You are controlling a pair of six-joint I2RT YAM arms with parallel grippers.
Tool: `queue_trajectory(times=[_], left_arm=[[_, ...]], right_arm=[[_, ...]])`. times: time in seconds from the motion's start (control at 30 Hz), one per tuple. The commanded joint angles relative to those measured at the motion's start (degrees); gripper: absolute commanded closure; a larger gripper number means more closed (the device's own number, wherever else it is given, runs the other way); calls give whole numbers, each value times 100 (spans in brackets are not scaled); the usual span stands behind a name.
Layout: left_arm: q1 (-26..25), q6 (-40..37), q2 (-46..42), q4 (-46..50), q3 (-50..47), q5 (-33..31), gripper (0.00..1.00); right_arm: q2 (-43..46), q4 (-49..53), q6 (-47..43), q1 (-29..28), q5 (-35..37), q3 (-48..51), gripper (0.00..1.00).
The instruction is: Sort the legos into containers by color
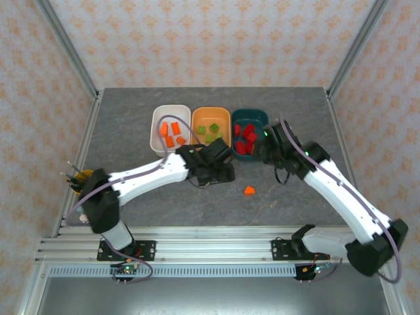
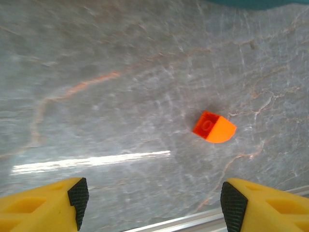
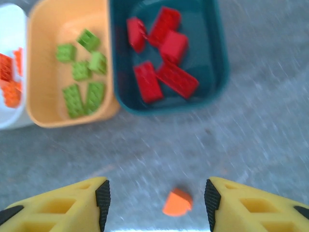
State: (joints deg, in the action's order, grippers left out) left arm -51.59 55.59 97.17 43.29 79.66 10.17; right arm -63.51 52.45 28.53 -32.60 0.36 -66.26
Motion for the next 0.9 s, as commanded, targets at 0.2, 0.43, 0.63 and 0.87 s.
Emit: queue_trajectory(times=[0.2,0.43,0.63,0.87], left_arm=[[-766,-1363,2744,2215,3502,-117,23],[-771,-2177,3225,2499,3771,-53,22],[-764,-2652,3592,2397,4005,80,23],[-618,-2757,3924,2226,4198,281,27]], right_arm=[[2225,1653,1269,-20,349,841,40],[3244,1961,1220,-14,157,529,31],[3617,2159,1181,-18,28,318,28],[3532,2034,1233,-12,-7,323,28]])
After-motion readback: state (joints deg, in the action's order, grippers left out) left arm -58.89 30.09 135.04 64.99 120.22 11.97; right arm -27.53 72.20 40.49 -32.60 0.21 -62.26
